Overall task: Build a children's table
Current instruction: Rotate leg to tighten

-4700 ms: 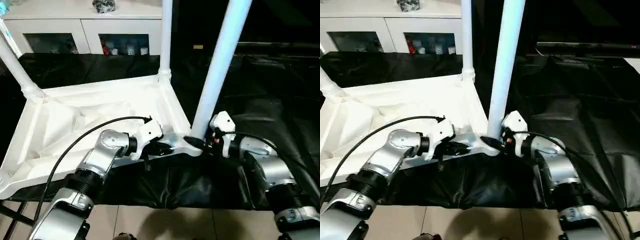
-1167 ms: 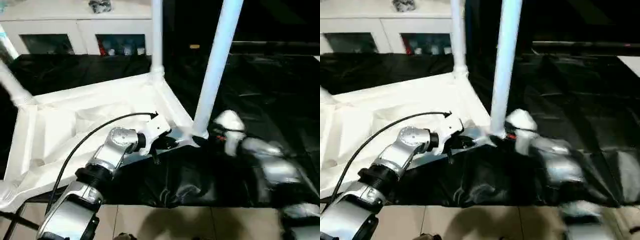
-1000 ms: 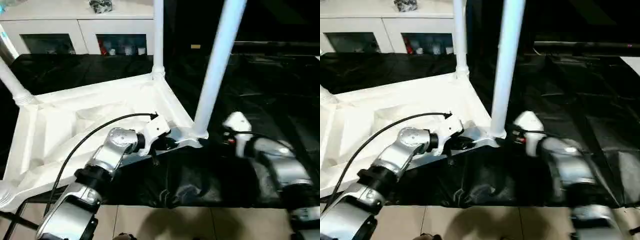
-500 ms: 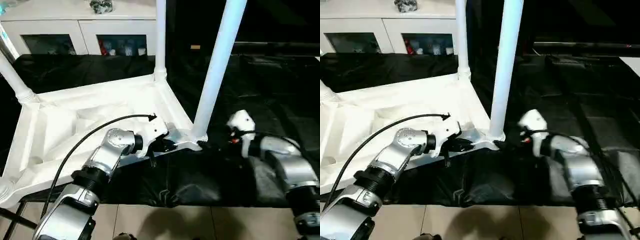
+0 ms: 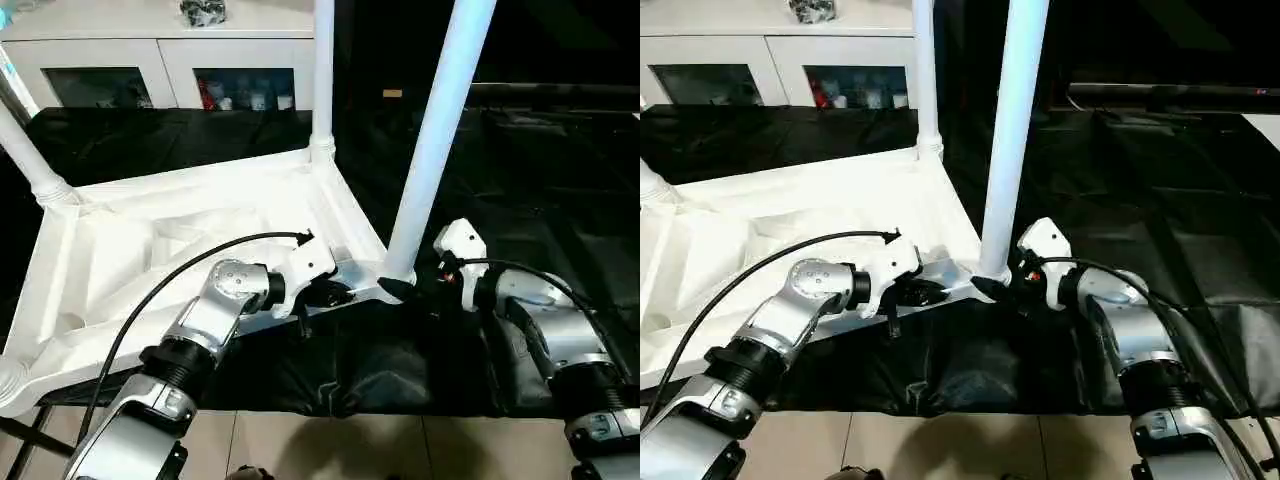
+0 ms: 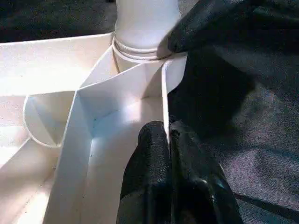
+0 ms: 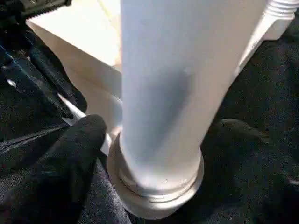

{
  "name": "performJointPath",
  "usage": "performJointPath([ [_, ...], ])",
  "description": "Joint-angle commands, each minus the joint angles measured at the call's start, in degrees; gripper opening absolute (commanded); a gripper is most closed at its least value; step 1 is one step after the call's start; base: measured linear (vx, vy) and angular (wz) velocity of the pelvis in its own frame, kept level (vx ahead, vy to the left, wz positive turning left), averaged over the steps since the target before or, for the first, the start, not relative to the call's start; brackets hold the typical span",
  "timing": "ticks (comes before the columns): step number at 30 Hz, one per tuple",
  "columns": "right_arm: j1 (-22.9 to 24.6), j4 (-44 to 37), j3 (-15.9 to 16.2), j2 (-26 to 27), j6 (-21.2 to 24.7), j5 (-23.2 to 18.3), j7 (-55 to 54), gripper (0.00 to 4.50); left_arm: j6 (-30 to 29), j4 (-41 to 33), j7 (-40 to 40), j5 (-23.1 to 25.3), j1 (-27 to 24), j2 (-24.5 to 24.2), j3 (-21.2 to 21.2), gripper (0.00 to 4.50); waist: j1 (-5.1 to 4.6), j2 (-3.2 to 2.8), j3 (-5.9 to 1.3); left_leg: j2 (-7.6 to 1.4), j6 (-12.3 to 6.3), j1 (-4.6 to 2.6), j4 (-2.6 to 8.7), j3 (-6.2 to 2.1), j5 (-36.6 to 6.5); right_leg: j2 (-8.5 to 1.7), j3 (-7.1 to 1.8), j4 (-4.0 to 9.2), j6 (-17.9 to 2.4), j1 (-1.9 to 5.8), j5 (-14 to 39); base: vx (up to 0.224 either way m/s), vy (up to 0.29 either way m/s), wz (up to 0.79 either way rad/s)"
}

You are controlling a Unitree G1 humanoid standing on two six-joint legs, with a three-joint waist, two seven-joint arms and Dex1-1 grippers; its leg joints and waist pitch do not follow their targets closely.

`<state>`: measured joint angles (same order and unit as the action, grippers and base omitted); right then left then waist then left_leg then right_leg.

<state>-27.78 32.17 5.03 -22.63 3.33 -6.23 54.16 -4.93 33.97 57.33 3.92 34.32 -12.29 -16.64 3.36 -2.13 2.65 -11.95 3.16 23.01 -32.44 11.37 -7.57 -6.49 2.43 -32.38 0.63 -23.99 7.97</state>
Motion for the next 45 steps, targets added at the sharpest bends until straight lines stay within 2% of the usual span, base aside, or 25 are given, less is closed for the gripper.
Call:
performJointPath([
  [1, -1.71, 0.70, 0.19, 0.29, -0.57, 0.08, -0.07, 3.82, 0.98, -1.48, 0.75, -1.49, -0.84, 0.40, -0.12, 0.00, 0.01, 1.49, -4.24, -0.44, -4.21, -1.41, 3.02, -0.03, -17.47, -0.56, -0.29, 3.33, -10.50, 2.57, 18.34, 0.000, 0.000, 0.00],
  [5, -1.87, 1.48, 0.28, 0.48, -1.27, 0.29, -0.22, 3.48, 0.71, -1.91, 0.76, -1.53, -1.08, 0.30, -0.08, 0.00, 0.07, 1.50, -4.21, -0.46, -4.09, -1.47, 3.00, -0.01, -17.67, -0.60, -0.32, 3.35, -10.35, 2.52, 18.85, 0.000, 0.000, 0.00],
  [6, -1.88, 1.55, 0.23, 0.56, -1.37, 0.28, -0.27, 3.22, 0.66, -1.99, 0.75, -1.53, -1.12, 0.28, -0.08, 0.00, 0.06, 1.47, -4.19, -0.47, -4.07, -1.42, 3.05, -0.05, -17.77, -0.63, -0.31, 3.35, -10.23, 2.54, 19.09, 0.000, 0.000, 0.00],
  [12, -2.17, 2.23, 0.07, 1.35, -2.49, -0.12, -0.13, 2.78, 0.35, -2.35, 0.84, -1.57, -1.36, 0.03, -0.12, 0.00, 0.09, 1.50, -4.24, -0.44, -4.17, -1.37, 2.99, -0.05, -17.32, -0.57, -0.34, 3.19, -10.43, 2.57, 18.26, 0.000, 0.000, 0.00],
  [15, -2.12, 2.38, 0.61, 1.65, -3.12, 0.03, 0.41, 2.57, 0.19, -2.56, 1.00, -1.54, -1.45, -0.17, -0.18, 0.00, 0.08, 1.60, -4.16, -0.42, -3.90, -1.43, 2.95, -0.05, -18.50, -0.64, -0.36, 3.30, -10.05, 2.40, 20.08, 0.000, 0.000, 0.00],
  [16, -2.12, 2.48, 0.69, 1.72, -3.24, 0.08, 0.45, 2.35, 0.12, -2.61, 1.02, -1.55, -1.45, -0.21, -0.17, 0.00, 0.09, 1.66, -4.14, -0.43, -3.84, -1.41, 2.96, -0.06, -18.52, -0.66, -0.39, 3.33, -9.88, 2.41, 20.45, 0.000, 0.000, 0.00],
  [21, -2.22, 3.09, 0.74, 2.45, -3.19, 0.10, 0.36, 2.07, -0.20, -2.60, 0.62, -1.30, -1.39, -0.44, -0.09, 0.00, 0.00, 1.64, -4.11, -0.38, -3.56, -1.35, 2.99, -0.12, -18.89, -0.58, -0.39, 3.27, -9.64, 2.34, 20.78, 0.000, 0.000, 0.00],
  [22, -2.20, 3.64, 0.26, 3.83, -2.02, -0.26, -1.30, 2.04, -0.65, -1.92, -1.33, -0.86, -1.07, -0.06, 0.39, 0.00, -0.05, 1.70, -4.12, -0.36, -3.55, -1.32, 2.97, -0.12, -18.93, -0.61, -0.40, 3.28, -9.59, 2.37, 20.94, 0.000, 0.000, 0.00],
  [26, -2.17, 5.05, -0.34, 6.63, -1.44, 0.43, -6.86, 1.99, -2.15, -0.06, -6.79, 0.00, 0.13, 1.46, 1.79, 0.00, -0.48, 1.67, -3.89, -0.25, -2.39, -1.63, 3.15, -0.23, -21.18, -0.55, -0.30, 3.75, -8.66, 1.96, 24.68, 0.000, 0.000, 0.00],
  [27, -2.46, 6.97, -1.11, 9.65, -1.48, 1.17, -13.58, 1.99, -3.38, 1.89, -11.77, 0.46, 1.63, 3.10, 3.09, 0.00, -0.55, 1.88, -3.87, -0.23, -2.21, -1.64, 3.15, -0.25, -21.54, -0.55, -0.27, 3.82, -8.35, 1.95, 25.52, 0.000, 0.000, 0.00],
  [28, -2.56, 7.60, -1.41, 10.72, -1.29, 1.32, -15.79, 1.98, -3.70, 2.53, -13.43, 0.58, 2.13, 3.67, 3.52, 0.00, -0.82, 1.60, -3.75, -0.09, -1.54, -1.84, 3.17, -0.23, -22.45, -0.51, -0.31, 4.06, -7.81, 1.50, 27.48, 0.000, 0.000, 0.00],
  [30, -3.60, 11.38, -3.21, 16.51, -0.02, 1.85, -27.71, 1.98, -4.91, 5.62, -21.07, 1.04, 4.65, 6.56, 5.39, 0.00, -1.29, 1.53, -3.68, 0.02, -0.33, -1.77, 3.35, -0.54, -23.63, -0.53, -0.09, 4.27, -6.81, 1.52, 29.84, 0.000, 0.000, 0.00],
  [31, -3.78, 11.78, -3.40, 17.04, 0.09, 1.84, -28.71, 1.98, -4.94, 5.85, -21.61, 1.07, 4.85, 6.79, 5.49, 0.00, -1.63, 1.58, -3.59, 0.18, 0.16, -2.03, 3.35, -0.65, -25.28, -0.49, 0.11, 4.70, -5.95, 1.26, 32.12, 0.000, 0.000, 0.00],
  [32, -5.32, 14.58, -4.92, 20.40, 0.66, 1.48, -35.20, 1.98, -5.08, 7.03, -24.54, 1.13, 6.03, 8.25, 5.97, 0.00, -1.83, 1.52, -3.58, 0.26, 0.24, -1.99, 3.27, -0.80, -26.10, -0.65, 0.25, 4.97, -5.26, 1.30, 33.58, 0.000, 0.000, 0.00],
  [33, -5.48, 14.81, -5.07, 20.66, 0.66, 1.45, -35.73, 1.98, -5.10, 7.11, -24.76, 1.12, 6.12, 8.37, 6.01, 0.00, -2.09, 1.52, -3.55, 0.34, 0.29, -2.01, 3.27, -0.87, -26.63, -0.58, 0.35, 5.10, -4.96, 1.18, 34.37, 0.000, 0.000, 0.00],
  [34, -7.24, 17.18, -6.40, 23.37, 0.13, 1.09, -40.66, 1.98, -5.10, 7.79, -26.65, 1.08, 6.94, 9.45, 6.29, 0.00, -2.06, 1.39, -3.64, 0.30, 0.22, -2.14, 3.27, -0.97, -27.11, -0.61, 0.48, 5.37, -4.37, 1.22, 34.84, 0.000, 0.000, 0.00],
  [35, -8.17, 18.18, -6.47, 24.69, -0.72, 0.89, -41.31, 1.98, -4.71, 7.96, -27.09, 1.11, 7.25, 9.84, 6.19, 0.00, -2.31, 1.18, -3.65, 0.31, 0.24, -2.07, 3.42, -1.17, -27.82, -0.63, 0.66, 5.37, -4.45, 1.26, 34.49, 0.000, 0.000, 0.00],
  [37, -9.35, 19.18, -6.03, 26.23, -2.53, 1.19, -41.31, 1.98, -3.82, 8.18, -26.88, 1.34, 7.58, 10.11, 5.78, 0.00, -2.45, 1.19, -3.66, 0.20, 0.17, -2.14, 3.61, -1.29, -29.31, -0.52, 0.94, 5.61, -4.23, 1.37, 33.75, 0.000, 0.000, 0.00],
  [38, -9.52, 19.29, -5.90, 26.44, -2.90, 1.36, -41.28, 1.98, -3.62, 8.22, -26.71, 1.40, 7.62, 10.12, 5.68, 0.00, -2.62, 1.14, -3.72, 0.17, 0.02, -1.86, 3.83, -1.39, -29.32, -0.47, 1.01, 5.43, -4.60, 1.73, 32.00, 0.000, 0.000, 0.00],
  [39, -10.05, 19.46, -5.51, 26.93, -3.75, 1.52, -40.13, 1.98, -2.76, 8.03, -25.70, 1.70, 7.46, 9.88, 5.14, 0.00, -2.68, 1.17, -3.66, 0.19, -0.05, -1.70, 3.90, -1.38, -29.33, -0.48, 1.03, 5.43, -4.69, 1.78, 31.61, 0.000, 0.000, 0.00],
  [40, -10.43, 19.61, -5.38, 27.20, -4.15, 1.63, -39.01, 1.98, -1.98, 8.00, -24.97, 1.91, 7.37, 9.68, 4.75, 0.00, -2.73, 1.68, -3.70, 0.23, -0.34, -1.94, 3.74, -1.25, -29.42, -0.48, 0.97, 5.54, -4.94, 1.56, 31.43, 0.000, 0.000, 0.00],
  [41, -10.43, 19.61, -5.38, 27.20, -4.15, 1.63, -39.01, 1.98, -1.98, 8.00, -24.97, 1.91, 7.37, 9.68, 4.75, 0.00, -2.68, 1.56, -3.77, 0.22, -0.50, -2.01, 3.73, -1.28, -29.18, -0.56, 0.90, 5.40, -5.23, 1.57, 31.02, 0.000, 0.000, 0.00],
  [42, -10.77, 19.76, -5.33, 27.20, -4.61, 1.83, -38.26, 2.67, -1.34, 7.77, -23.93, 1.78, 7.05, 9.38, 4.52, 0.00, -2.73, 1.47, -3.74, 0.17, -0.72, -1.89, 3.75, -1.19, -28.64, -0.59, 0.71, 5.33, -5.84, 1.56, 29.96, 0.000, 0.000, 0.00],
  [44, -11.20, 19.25, -5.21, 25.90, -4.89, 1.71, -35.38, 2.67, -0.19, 6.51, -20.76, 1.32, 5.77, 7.84, 3.91, 0.00, -2.70, 1.78, -3.80, 0.22, -1.42, -1.76, 3.68, -1.05, -27.91, -0.63, 0.57, 5.12, -6.57, 1.66, 28.81, 0.000, 0.000, 0.00],
  [45, -11.20, 18.83, -4.97, 24.91, -4.87, 1.74, -33.94, 2.79, 0.25, 5.94, -19.36, 1.13, 5.19, 7.01, 3.65, 0.00, -2.65, 1.69, -3.77, 0.15, -1.54, -1.76, 3.69, -1.05, -27.92, -0.66, 0.50, 5.08, -6.68, 1.64, 28.70, 0.000, 0.000, 0.00],
])
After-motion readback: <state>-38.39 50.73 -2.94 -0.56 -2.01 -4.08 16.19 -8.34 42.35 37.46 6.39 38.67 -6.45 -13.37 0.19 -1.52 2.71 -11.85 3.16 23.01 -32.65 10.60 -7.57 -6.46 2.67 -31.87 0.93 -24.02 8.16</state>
